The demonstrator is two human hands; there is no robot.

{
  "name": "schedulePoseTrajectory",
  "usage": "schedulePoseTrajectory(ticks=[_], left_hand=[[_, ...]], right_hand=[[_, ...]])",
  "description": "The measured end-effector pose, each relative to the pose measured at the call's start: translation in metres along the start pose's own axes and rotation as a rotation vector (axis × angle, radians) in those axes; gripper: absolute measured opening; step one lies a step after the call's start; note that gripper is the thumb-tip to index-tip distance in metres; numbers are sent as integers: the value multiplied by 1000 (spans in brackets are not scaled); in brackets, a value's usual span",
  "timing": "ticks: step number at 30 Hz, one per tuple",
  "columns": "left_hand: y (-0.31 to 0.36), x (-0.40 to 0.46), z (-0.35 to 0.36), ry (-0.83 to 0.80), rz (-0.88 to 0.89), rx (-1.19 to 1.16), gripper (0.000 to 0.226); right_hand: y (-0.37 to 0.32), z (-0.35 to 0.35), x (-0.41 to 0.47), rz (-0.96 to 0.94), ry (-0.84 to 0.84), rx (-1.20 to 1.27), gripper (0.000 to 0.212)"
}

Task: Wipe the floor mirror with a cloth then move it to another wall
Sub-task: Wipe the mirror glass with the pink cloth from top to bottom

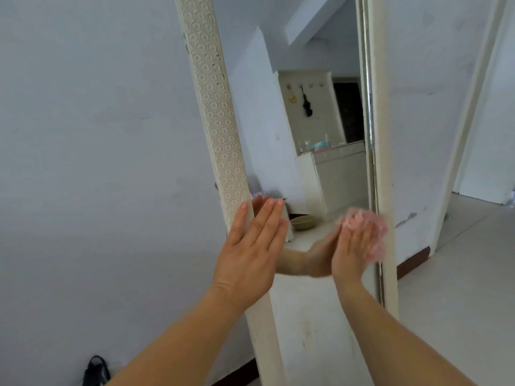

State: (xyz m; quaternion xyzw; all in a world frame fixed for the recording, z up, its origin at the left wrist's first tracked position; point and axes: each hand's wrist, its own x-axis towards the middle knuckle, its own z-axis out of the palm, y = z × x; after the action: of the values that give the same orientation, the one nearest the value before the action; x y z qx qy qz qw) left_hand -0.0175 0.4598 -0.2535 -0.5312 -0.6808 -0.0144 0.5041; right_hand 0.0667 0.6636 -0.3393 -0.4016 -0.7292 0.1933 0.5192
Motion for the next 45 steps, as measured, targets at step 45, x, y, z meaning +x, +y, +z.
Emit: schedulePoseTrajectory(ticks=[45], left_hand=[[24,-54,11,1,-86,-48,65]], right_hand=[[-58,6,9,-306,-108,85,57]])
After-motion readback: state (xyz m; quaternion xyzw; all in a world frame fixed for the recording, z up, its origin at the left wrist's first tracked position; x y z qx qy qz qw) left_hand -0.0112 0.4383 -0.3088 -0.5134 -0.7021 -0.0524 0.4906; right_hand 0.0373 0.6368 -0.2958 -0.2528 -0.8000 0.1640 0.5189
